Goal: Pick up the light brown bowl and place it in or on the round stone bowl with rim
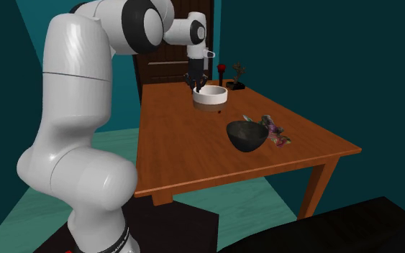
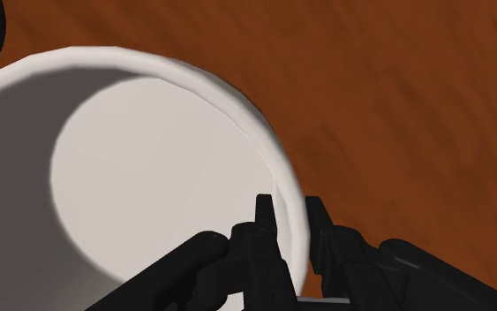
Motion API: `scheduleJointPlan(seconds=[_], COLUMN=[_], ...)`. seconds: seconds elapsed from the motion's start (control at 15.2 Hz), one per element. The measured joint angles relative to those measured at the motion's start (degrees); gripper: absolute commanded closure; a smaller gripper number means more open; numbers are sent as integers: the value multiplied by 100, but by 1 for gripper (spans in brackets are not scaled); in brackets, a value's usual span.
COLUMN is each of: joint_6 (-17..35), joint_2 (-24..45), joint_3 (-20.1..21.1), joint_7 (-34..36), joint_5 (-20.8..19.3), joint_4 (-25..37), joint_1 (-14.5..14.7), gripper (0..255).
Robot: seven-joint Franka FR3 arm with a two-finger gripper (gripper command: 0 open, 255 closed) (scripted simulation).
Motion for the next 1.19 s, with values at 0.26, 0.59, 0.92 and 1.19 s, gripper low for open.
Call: scheduleJointPlan(seconds=[0.26, 0.59, 0.92, 1.19], joint_6=[-331, -513, -387, -302], joint_2=[2, -181, -793, -1188], joint_3=[-3, -46, -244, -417], joint_7=[4, -117, -633, -1041], joint_5=[-1, -3, -18, -47], joint_4=[334, 328, -418, -907], joint_1=[-7, -89, -407, -639], gripper=[255, 255, 255, 255])
